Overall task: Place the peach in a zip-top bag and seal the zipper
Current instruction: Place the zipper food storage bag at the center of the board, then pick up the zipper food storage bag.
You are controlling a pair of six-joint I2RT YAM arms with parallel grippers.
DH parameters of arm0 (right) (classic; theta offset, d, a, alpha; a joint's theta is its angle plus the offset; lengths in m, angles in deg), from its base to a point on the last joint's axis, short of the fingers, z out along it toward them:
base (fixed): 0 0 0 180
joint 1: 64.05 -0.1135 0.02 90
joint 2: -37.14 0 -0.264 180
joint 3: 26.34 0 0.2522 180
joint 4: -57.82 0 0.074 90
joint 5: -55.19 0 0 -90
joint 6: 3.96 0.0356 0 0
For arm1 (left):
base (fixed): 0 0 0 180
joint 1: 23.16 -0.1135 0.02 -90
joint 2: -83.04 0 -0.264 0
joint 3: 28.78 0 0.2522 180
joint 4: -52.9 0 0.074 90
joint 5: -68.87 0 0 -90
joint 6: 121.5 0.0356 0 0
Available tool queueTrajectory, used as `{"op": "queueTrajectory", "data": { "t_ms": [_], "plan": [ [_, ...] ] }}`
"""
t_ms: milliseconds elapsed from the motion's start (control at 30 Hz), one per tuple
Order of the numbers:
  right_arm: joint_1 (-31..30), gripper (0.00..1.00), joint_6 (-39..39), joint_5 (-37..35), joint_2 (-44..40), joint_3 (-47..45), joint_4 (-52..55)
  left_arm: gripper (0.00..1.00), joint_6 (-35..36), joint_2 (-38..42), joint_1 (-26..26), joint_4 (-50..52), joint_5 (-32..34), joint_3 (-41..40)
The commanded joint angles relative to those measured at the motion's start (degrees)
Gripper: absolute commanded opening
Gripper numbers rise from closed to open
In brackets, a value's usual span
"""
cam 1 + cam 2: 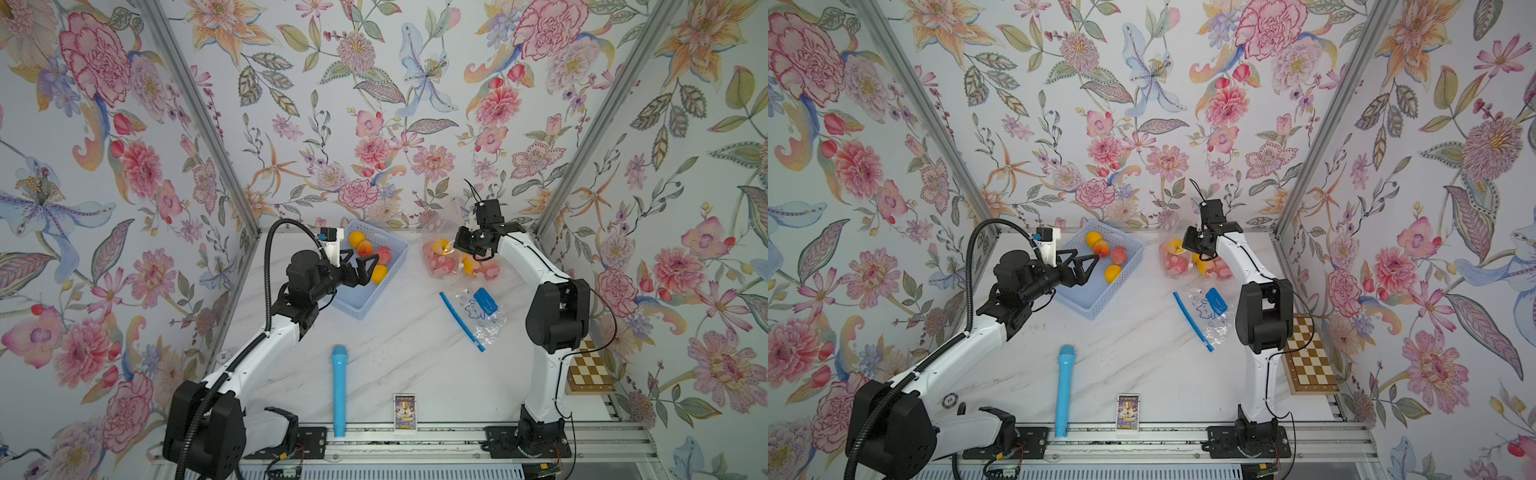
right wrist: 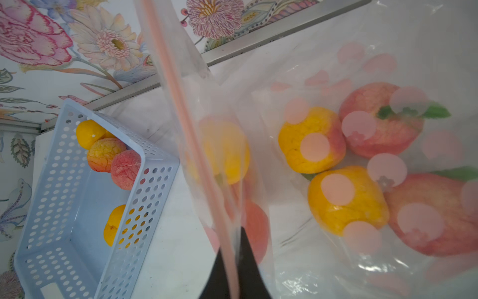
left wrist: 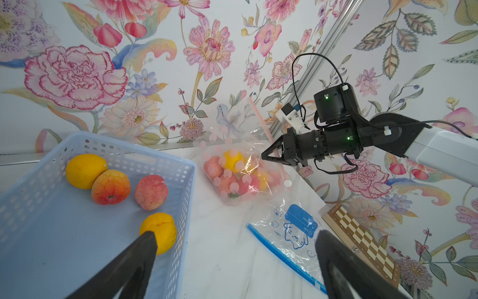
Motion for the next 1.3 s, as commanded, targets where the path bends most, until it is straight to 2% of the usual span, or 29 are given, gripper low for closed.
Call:
{"op": "queueTrajectory", "data": {
  "t_ms": [0, 333, 467, 633, 800, 1067, 1267],
  "plan": [
    [1.7, 0.17, 0.9, 0.2, -0.3, 1.5, 2.4, 0.99, -1.1, -0.6, 0.1, 2.1, -0.4, 1.9],
    [2.9, 0.41, -0.4, -3.8, -6.7, -2.1, 3.1, 0.99, -1.4, -2.2, 0.2, 3.8, -1.1, 2.9],
    [2.1, 0.43, -1.4, -8.0, -12.6, -7.1, 3.1, 0.99, -1.6, -2.2, 0.2, 3.6, -0.4, 2.5],
    [-2.2, 0.46, -3.2, -17.4, -21.9, -16.0, 3.1, 0.99, -2.0, -0.8, -0.1, 1.6, 2.8, 0.6],
    [-9.9, 0.47, -3.5, -23.2, -29.8, -27.6, 3.5, 0.99, -3.3, -0.3, -0.8, -0.6, 3.6, -1.1],
    [-16.9, 0.49, 2.5, -20.4, -31.3, -42.8, 2.7, 0.99, -6.2, -2.3, -1.8, -1.9, 3.1, -1.5],
    [-17.7, 0.53, 2.2, -19.3, -26.6, -46.3, 0.1, 0.99, -8.1, -2.1, -1.8, -6.4, 4.9, -3.7]
  ]
}}
